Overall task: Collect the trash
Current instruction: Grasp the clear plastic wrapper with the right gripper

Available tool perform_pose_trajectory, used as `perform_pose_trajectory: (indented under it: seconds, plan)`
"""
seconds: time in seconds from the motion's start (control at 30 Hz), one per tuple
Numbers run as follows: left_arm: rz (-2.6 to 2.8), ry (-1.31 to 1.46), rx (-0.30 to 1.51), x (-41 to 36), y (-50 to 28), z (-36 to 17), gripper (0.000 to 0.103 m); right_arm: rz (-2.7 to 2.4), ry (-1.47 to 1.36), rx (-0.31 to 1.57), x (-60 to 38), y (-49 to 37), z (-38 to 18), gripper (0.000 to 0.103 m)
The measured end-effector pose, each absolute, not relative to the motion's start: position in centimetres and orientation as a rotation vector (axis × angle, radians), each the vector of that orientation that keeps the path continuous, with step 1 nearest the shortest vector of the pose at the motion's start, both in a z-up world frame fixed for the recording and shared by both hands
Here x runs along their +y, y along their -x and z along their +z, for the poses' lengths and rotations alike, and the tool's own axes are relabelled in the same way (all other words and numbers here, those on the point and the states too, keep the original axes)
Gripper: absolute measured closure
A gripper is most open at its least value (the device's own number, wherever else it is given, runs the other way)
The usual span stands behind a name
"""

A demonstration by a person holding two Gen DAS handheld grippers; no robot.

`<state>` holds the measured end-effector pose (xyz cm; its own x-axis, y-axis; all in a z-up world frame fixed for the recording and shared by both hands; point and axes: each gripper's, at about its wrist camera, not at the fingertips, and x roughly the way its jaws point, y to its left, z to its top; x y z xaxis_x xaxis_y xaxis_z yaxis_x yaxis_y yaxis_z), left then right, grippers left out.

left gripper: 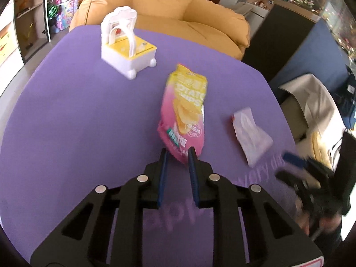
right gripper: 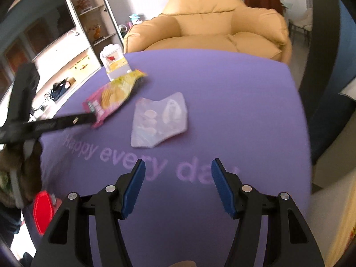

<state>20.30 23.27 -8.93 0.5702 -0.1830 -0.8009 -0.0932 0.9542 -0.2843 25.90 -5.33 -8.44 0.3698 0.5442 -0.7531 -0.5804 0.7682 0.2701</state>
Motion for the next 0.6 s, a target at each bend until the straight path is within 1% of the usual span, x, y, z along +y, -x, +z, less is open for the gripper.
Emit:
perform_pose_trajectory:
  seconds: [0.2, 0.27, 0.3, 0.33, 0.5, 0.53, 0.6]
  plan:
    - [-0.021, 0.278, 0.958, 24.4, -17.3, -8.7, 0.085, 0.731, 0.015, 0.959, -2.6, -27.6, -8.6, 0.044]
    - [-0.006, 0.267, 0.951, 24.5, -16.9, -8.8, 0.081, 0.739, 0.003, 0.959, -1.5, -28.2, -8.6, 0.044]
    - [-0.003, 0.265, 0.948, 24.6, -16.7, -8.8, 0.075, 0.734, 0.007, 0.958, -1.1, -28.4, -8.5, 0.044]
    - [-0.003, 0.265, 0.946, 24.6, -16.6, -8.8, 0.072, 0.728, 0.020, 0.957, -0.4, -28.7, -8.5, 0.044]
    - [-0.001, 0.264, 0.940, 25.0, -16.2, -8.9, 0.069, 0.704, 0.095, 0.956, 2.2, -29.8, -8.3, 0.044]
    - [-0.004, 0.264, 0.939, 25.1, -16.2, -8.8, 0.068, 0.702, 0.115, 0.957, 2.9, -30.0, -8.3, 0.043]
    - [-0.008, 0.263, 0.939, 25.1, -16.2, -8.8, 0.067, 0.713, 0.152, 0.959, 3.7, -30.4, -8.3, 0.035]
